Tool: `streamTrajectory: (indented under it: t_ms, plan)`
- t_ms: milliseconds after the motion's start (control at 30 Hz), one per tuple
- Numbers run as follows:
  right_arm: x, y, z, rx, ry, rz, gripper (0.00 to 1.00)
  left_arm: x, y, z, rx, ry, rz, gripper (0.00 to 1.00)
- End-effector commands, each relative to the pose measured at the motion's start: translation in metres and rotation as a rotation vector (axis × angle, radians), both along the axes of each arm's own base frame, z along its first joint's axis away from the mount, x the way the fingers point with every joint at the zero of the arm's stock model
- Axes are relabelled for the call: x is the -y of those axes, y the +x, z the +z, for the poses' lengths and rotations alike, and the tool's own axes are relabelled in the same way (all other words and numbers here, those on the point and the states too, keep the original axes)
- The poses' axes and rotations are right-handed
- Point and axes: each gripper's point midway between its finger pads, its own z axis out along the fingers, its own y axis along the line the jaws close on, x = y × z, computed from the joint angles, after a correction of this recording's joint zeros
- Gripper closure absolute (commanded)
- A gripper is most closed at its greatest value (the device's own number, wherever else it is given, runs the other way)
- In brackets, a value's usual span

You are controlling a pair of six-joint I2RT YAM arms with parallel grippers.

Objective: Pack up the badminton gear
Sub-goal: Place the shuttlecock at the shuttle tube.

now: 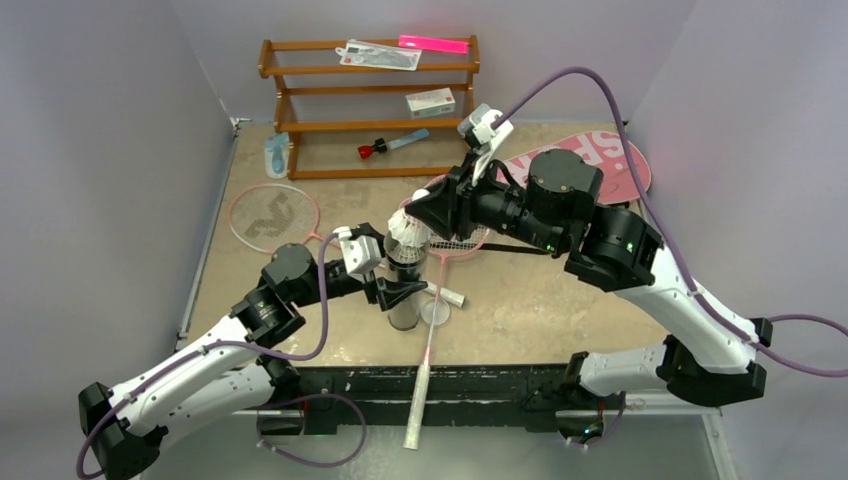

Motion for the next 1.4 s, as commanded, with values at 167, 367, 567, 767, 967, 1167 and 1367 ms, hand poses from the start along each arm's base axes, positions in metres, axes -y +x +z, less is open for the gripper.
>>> streamTrajectory:
  t_ms: [167,367,567,767,967,1167,1367]
  plan:
    - [0.006,-0.013,0.023,-0.058,0.058,0.067,0.99,0.002,-0.005,-0.013,-0.044,0.052,-0.029,0.42]
    - [0.004,-0.017,0.022,-0.092,0.050,0.107,0.99,0.001,-0.006,-0.013,-0.048,0.050,-0.028,0.42]
    - [-0.003,-0.019,0.016,-0.118,0.029,0.139,0.99,0.001,-0.007,-0.012,-0.047,0.048,-0.028,0.42]
    - [-0.006,-0.017,0.008,-0.141,0.007,0.136,1.00,-0.002,-0.008,-0.011,-0.044,0.046,-0.025,0.42]
    - [-0.008,-0.015,0.005,-0.146,0.002,0.139,0.99,-0.002,-0.008,-0.012,-0.045,0.047,-0.025,0.42]
    - [-0.009,-0.015,0.003,-0.148,-0.006,0.142,0.99,-0.002,-0.008,-0.011,-0.042,0.047,-0.024,0.42]
    - [-0.010,-0.012,-0.002,-0.147,-0.022,0.132,0.99,-0.002,-0.008,-0.011,-0.040,0.048,-0.026,0.42]
